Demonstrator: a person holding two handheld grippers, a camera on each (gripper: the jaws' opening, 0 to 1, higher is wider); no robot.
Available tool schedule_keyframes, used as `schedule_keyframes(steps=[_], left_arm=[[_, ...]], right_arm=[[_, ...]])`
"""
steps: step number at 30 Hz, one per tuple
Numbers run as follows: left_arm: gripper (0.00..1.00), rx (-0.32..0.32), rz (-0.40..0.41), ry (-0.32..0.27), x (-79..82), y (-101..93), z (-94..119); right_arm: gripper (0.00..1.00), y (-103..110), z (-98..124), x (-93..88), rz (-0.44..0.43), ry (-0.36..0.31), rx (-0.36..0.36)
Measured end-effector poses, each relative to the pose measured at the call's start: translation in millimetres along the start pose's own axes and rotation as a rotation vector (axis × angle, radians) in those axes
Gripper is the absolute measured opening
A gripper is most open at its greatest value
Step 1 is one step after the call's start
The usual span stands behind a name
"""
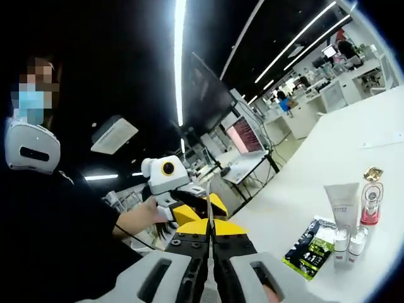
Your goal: Arrange the skincare products in the storage area until every visible bottle or jar stands upright without overlapping.
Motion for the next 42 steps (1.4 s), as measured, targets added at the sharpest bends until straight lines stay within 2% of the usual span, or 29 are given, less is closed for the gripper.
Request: schedule_keyframes(steps=[8, 14, 16, 17, 19, 20, 21, 22, 25, 26, 32, 37, 42], left_arm=[[0.07, 0.003, 0.038, 0.026, -0.5, 1.7, 3], [0.01, 0.023, 0.106, 0.041, -3.5, 0.4, 1], [0.0, 0.044, 0.128, 0.027, -6.3, 5.1, 2], [0.0, 0.053, 0.167, 0.024, -8.9, 8.5, 4], [0.0, 0.057, 0.194, 0.012, -11.5, 10.5, 5], [0.0, 0.049, 0.236, -0.007, -12.7, 10.2, 5], [0.0, 0.035, 0.26, -0.019, -13.7, 12.1, 7], [0.0, 0.023, 0.287, -0.049, -14.0, 13.5, 8], [0.0, 0.025, 0.336, -0.086, -16.0, 14.0, 9], [0.0, 0.036, 0.345, -0.092, -17.4, 15.8, 9], [0.0, 0.064, 0.38, -0.093, -22.3, 22.2, 10], [0.0, 0.096, 0.405, -0.098, -25.8, 28.3, 13], [0.0, 0.128, 0.424, -0.083, -31.6, 34.8, 15]], right_arm=[[0.0, -2, 1, -0.9, -0.007, 0.012, -0.013], [0.0, -6, -1, -0.9, 0.001, 0.014, -0.046], [0.0, -9, -2, -1.3, 0.043, 0.009, -0.071], [0.0, -10, -2, -1.9, 0.058, 0.014, -0.074], [0.0, -13, -3, -1.9, 0.124, 0.009, -0.101], [0.0, -13, -3, -1.9, 0.147, 0.002, -0.117], [0.04, -13, -4, -2.3, 0.164, 0.002, -0.129], [0.11, -14, -3, -2.8, 0.166, 0.005, -0.127], [0.31, -16, -5, -4.4, 0.171, 0.019, -0.125], [0.35, -17, -6, -5.8, 0.181, 0.029, -0.13], [0.48, -19, -7, -9.1, 0.225, 0.032, -0.148], [0.71, -21, -7, -10.1, 0.302, 0.014, -0.185], [0.83, -25, -5, -13.1, 0.328, 0.023, -0.215]])
Point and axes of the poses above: the point that each gripper's makers call its tool centre point, and the gripper's own axes: z roughly backward along the fingers, y roughly to its left, x roughly out of its top, the point moved 10 cm from there along z, roughly backward along the fingers, and after that the axes turned 2 degrees about -y, right-handed, at the moved point
